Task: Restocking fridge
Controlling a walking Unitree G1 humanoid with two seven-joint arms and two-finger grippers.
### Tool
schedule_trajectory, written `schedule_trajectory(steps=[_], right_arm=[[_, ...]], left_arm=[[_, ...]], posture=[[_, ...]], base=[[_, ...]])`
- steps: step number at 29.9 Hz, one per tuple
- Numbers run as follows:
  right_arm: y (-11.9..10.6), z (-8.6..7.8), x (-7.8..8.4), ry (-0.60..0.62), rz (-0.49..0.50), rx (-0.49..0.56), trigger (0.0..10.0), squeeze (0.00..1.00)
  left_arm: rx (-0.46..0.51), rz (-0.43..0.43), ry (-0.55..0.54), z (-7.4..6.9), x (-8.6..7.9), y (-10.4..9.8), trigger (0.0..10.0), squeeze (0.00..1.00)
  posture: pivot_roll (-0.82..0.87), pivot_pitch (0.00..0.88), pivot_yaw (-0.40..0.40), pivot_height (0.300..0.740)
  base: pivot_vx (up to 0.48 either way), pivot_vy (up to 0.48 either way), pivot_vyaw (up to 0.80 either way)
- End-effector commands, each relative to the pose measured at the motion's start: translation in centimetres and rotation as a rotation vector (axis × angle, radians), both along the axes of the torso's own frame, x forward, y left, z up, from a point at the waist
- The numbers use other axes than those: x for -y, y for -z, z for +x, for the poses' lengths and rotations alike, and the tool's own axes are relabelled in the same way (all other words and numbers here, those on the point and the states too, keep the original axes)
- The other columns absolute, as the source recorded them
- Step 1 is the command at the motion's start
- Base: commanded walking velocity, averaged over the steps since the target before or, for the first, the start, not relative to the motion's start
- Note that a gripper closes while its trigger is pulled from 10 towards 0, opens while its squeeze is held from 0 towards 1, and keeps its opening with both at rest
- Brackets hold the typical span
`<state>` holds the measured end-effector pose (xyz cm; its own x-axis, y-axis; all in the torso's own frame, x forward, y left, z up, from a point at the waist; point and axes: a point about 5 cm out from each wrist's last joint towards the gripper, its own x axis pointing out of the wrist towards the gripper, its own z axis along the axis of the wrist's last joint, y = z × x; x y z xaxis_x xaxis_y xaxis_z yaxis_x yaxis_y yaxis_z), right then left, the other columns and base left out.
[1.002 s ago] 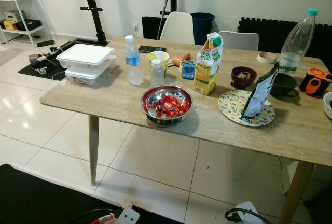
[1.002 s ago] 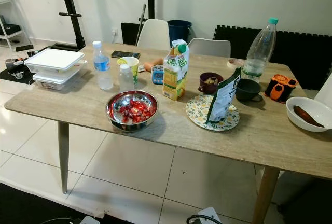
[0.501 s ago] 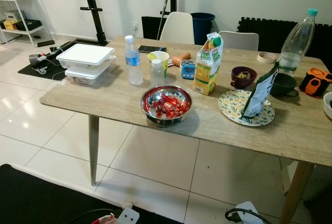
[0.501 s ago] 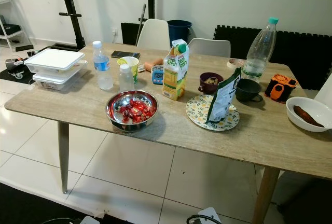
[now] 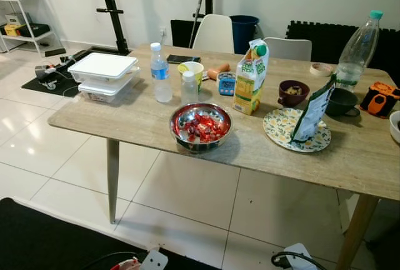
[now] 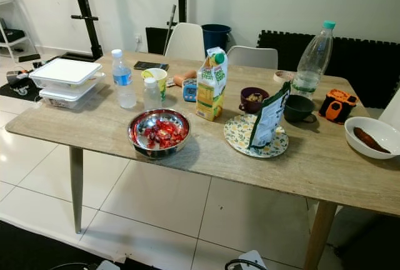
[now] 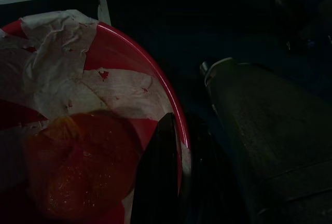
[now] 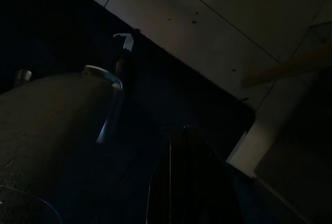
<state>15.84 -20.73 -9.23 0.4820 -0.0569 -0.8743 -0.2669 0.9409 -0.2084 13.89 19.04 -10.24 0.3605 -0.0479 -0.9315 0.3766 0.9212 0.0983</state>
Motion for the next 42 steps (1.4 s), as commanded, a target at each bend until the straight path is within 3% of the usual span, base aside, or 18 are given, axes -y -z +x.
schedule_trajectory(steps=[1, 42], right_arm=[[0.16, -0.46, 0.18, -0.010, -0.012, -0.019, 10.0, 0.00], [0.07, -0.21, 0.16, -0.011, -0.008, -0.014, 10.0, 0.00]], left_arm=[[-0.006, 0.006, 0.015, -0.34, 0.03, 0.12, 10.0, 0.00], [-0.009, 0.002, 0.009, -0.50, 0.22, 0.20, 10.0, 0.00]], posture=[[-0.07, 0.000, -0.009, 0.740], [-0.07, 0.001, -0.006, 0.740]], base=[[0.000, 0.000, 0.00], [0.000, 0.000, 0.00]])
